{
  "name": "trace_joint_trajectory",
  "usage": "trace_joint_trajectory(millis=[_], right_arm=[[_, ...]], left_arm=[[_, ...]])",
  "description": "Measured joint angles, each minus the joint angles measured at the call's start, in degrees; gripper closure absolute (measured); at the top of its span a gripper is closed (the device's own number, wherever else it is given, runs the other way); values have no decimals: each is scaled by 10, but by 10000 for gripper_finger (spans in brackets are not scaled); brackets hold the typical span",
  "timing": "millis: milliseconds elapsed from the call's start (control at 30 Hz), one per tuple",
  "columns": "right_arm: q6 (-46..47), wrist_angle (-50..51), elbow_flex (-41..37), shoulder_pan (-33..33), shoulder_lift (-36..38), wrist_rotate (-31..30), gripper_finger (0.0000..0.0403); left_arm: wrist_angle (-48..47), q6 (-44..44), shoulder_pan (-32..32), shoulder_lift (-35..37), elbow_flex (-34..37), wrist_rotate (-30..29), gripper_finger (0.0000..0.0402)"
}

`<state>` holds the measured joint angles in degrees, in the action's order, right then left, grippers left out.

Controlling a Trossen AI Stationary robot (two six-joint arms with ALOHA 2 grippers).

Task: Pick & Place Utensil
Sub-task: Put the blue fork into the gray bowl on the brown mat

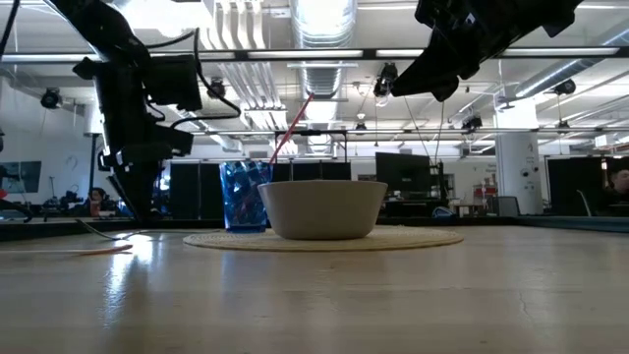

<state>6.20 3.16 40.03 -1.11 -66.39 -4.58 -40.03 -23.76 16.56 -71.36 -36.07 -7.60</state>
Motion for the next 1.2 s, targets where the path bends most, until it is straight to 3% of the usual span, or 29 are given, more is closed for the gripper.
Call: trace_joint_trajectory(millis=[600, 900, 1200], right_arm=[[1, 0, 0, 0, 0, 0, 312], [0, 0, 0, 0, 0, 0, 324], [1, 0, 0, 0, 0, 0, 334]], left_arm=[[27, 19, 35, -19, 15, 0, 257], [79, 26, 44, -17, 55, 15, 258], [77, 11, 44, -18, 62, 13, 322]])
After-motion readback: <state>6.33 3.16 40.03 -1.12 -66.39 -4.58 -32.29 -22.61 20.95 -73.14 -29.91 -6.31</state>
